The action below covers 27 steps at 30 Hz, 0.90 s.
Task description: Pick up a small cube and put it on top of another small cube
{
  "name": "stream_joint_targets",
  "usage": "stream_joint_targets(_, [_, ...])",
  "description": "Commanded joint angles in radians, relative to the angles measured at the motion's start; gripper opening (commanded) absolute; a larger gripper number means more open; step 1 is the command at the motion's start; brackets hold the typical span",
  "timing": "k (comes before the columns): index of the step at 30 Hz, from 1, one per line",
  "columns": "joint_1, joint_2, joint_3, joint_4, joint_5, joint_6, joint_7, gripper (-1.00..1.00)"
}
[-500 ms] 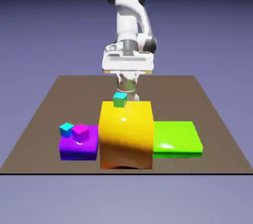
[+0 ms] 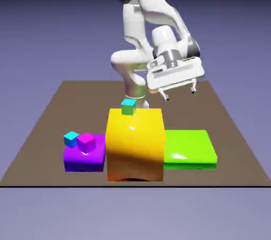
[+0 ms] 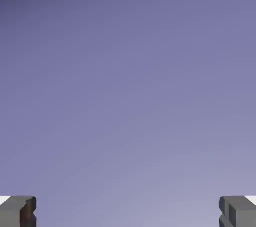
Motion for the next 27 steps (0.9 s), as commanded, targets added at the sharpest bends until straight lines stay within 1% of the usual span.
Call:
stream_joint_targets(1, [0.016,0.023,0.014,0.008,0.044,0.020,0.006,0.00])
stream_joint_targets(10, [0.168,0.228,0.130,0.070,0.435,0.192,0.058,0.00])
stream_joint_targets(27, [0.692,0.541,-0.158,-0.276,1.174,0.321,0.214,0.00])
